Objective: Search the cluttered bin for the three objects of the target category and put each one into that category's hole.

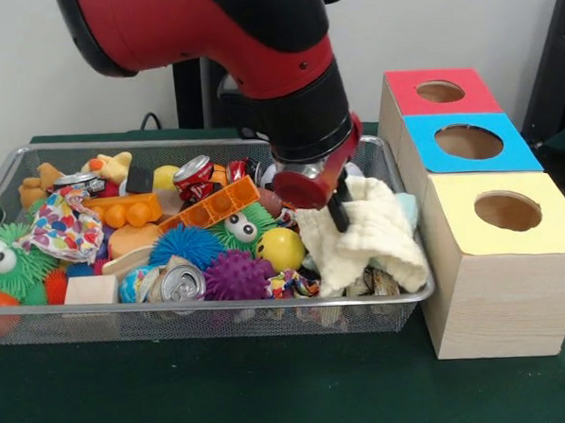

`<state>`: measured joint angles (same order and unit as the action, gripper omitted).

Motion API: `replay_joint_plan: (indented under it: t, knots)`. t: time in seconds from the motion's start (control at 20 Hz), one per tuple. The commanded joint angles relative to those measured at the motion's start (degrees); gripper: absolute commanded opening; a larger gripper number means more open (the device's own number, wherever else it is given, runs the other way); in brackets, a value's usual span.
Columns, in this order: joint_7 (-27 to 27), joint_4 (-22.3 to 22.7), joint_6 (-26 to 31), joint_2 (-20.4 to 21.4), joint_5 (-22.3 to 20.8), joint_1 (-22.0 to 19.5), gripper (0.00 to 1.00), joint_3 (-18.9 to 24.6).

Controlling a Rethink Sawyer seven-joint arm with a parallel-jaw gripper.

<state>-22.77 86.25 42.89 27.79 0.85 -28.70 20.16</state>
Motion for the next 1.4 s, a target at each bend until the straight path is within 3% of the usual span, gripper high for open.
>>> replay_joint_plan:
  t: [0.05,0.4,0.7,0.75,0.85,1.05,1.4]
  knots:
    - [-4.66,-3.86,9.04,-1.85,-7.76,-0.53,0.00,-5.45]
    - [-4.45,-4.05,8.52,-2.85,-10.61,-1.67,0.00,-5.54]
    - [-7.44,-3.69,7.53,-3.20,-10.10,-1.34,0.00,-4.98]
    - [-8.57,-3.76,7.42,-3.23,-9.93,-1.11,1.00,-5.32]
    - [-5.69,-2.47,6.87,-2.36,-9.67,-2.36,1.00,-3.21]
    - [-8.43,-1.52,11.79,1.77,-9.41,-2.12,1.00,-6.62]
    - [-3.22,-4.21,20.57,4.94,-11.44,-3.95,1.00,-7.61]
